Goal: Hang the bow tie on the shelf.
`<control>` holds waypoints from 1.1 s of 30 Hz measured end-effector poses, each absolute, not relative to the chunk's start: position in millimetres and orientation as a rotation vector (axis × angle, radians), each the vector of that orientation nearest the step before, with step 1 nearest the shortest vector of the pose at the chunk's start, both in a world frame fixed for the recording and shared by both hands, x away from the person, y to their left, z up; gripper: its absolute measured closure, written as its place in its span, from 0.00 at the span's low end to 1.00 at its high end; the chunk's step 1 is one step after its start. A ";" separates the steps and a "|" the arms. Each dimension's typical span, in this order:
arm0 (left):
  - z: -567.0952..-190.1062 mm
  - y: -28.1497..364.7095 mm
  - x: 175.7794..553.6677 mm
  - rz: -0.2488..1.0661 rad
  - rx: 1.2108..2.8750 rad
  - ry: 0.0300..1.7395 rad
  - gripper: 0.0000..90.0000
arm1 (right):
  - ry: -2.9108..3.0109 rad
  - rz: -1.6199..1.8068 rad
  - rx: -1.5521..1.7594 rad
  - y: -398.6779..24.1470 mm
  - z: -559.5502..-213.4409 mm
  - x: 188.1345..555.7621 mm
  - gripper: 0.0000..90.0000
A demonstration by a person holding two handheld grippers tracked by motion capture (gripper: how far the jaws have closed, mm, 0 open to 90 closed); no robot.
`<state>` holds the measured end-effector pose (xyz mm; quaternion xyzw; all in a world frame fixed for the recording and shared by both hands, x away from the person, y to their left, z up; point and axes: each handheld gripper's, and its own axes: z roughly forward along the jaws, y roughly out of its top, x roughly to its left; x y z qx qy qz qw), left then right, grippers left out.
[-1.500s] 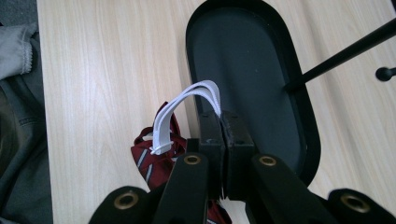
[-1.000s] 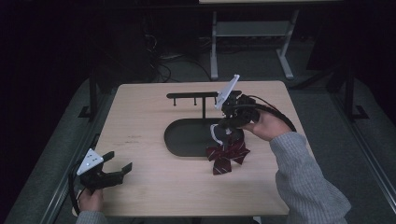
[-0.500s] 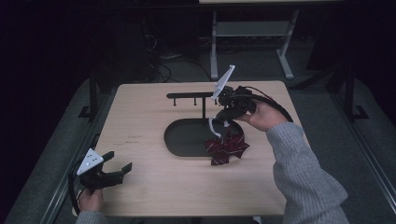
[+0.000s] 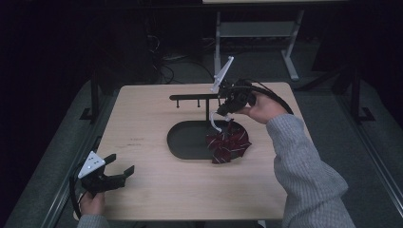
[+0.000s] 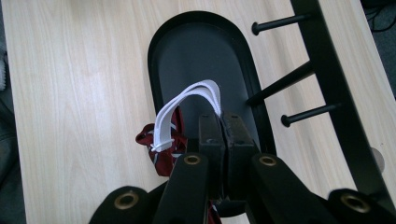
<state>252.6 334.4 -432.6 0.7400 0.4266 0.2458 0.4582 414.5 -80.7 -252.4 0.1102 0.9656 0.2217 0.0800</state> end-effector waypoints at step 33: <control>-432.1 335.0 252.6 0.602 1.812 1.050 0.15 | 2.907 0.623 0.489 -85.2 -249.2 467.1 0.97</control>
